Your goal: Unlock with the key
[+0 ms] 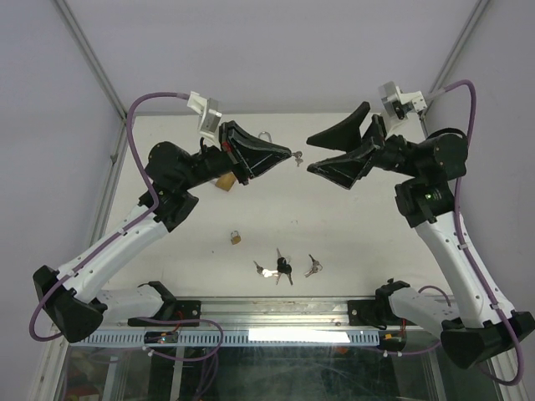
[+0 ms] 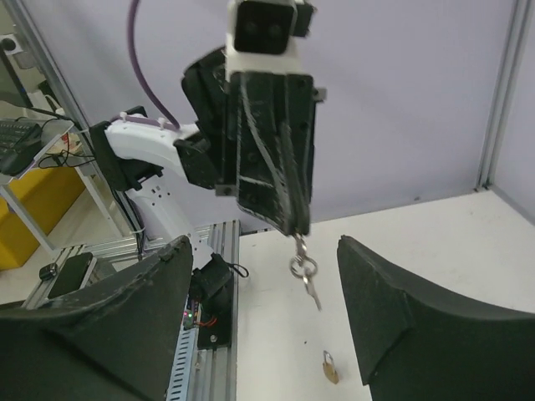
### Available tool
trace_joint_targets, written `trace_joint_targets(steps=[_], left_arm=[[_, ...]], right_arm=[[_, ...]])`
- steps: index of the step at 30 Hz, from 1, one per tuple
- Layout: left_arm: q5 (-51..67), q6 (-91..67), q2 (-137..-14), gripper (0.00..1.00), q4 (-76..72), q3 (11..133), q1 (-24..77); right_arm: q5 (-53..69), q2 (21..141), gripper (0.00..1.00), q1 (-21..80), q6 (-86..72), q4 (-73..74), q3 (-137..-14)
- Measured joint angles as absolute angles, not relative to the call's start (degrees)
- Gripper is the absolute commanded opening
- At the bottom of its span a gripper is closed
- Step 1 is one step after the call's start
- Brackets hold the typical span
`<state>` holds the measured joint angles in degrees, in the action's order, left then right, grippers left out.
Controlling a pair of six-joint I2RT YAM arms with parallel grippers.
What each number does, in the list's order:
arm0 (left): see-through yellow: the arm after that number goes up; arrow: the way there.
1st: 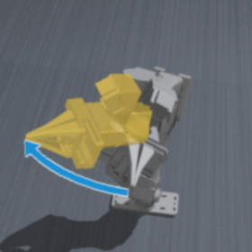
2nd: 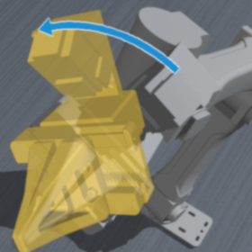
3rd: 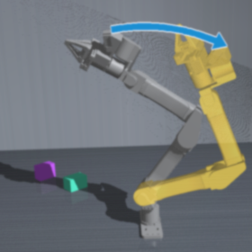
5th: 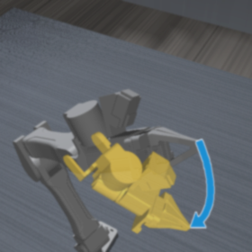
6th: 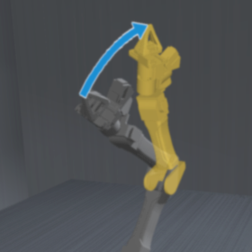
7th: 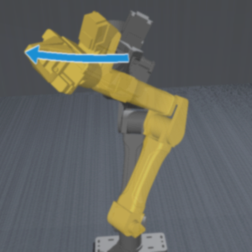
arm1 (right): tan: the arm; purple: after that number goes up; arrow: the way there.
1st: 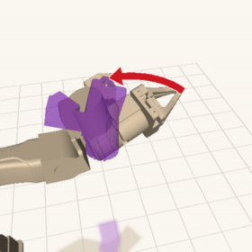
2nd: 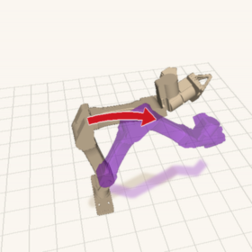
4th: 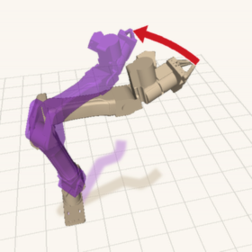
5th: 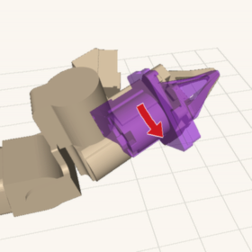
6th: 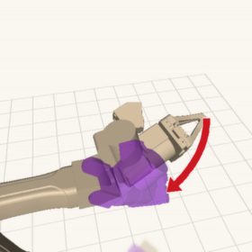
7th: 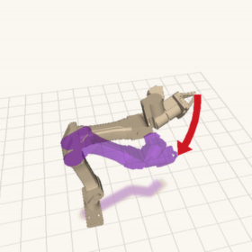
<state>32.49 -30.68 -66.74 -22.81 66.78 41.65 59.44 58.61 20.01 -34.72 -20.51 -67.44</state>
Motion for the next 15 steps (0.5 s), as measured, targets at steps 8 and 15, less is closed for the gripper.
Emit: trace_joint_targets(steps=[8,15], left_arm=[[31.4,-31.0,-66.7,0.0,-25.0,65.7,41.6],[31.4,-31.2,-66.2,0.0,-26.3,65.7,41.6]], right_arm=[[59.1,62.0,0.53,24.2,-32.8,-16.7,-74.3],[58.9,64.7,0.36,25.6,-30.4,-9.9,-74.7]])
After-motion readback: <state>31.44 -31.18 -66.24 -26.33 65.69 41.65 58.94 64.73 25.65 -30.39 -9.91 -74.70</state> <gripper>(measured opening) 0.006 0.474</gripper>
